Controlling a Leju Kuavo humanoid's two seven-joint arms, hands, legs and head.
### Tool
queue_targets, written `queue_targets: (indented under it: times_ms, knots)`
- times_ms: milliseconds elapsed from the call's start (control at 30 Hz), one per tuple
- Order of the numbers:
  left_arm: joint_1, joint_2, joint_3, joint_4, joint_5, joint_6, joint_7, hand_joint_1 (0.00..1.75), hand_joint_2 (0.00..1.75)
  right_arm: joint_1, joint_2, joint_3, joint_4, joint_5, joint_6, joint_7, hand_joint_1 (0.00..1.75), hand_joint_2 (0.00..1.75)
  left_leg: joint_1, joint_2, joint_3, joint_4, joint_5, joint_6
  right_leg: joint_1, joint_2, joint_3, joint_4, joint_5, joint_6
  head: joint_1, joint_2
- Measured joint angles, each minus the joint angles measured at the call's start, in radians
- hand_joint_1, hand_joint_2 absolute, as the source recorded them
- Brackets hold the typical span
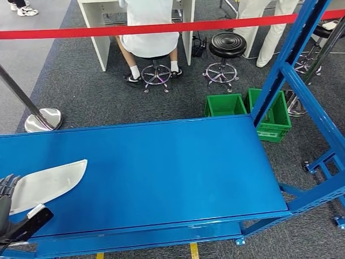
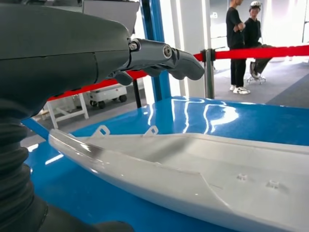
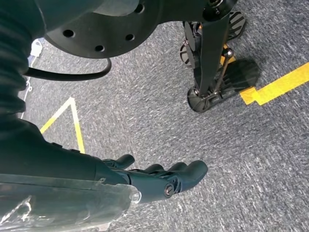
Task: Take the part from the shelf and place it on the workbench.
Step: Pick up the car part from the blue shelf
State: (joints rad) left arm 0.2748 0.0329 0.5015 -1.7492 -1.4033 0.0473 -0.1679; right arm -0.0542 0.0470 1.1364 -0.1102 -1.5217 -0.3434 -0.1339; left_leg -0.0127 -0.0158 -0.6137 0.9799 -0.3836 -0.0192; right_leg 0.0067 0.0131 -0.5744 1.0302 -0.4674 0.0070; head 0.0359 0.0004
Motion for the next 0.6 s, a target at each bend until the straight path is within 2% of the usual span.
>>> queue_targets:
  times_ms: [600]
  knots:
    - [-0.038, 0.017, 0.003, 0.100, -0.001, 0.010, 0.012, 0.00, 1.75, -0.001, -0.002, 0.008, 0.004, 0.000, -0.018, -0.002, 0.00, 1.75, 0.000, 0.000, 0.001, 0.000, 0.000, 0.000, 0.000, 0.000, 0.001, 0.000, 0.000, 0.000, 0.000, 0.000]
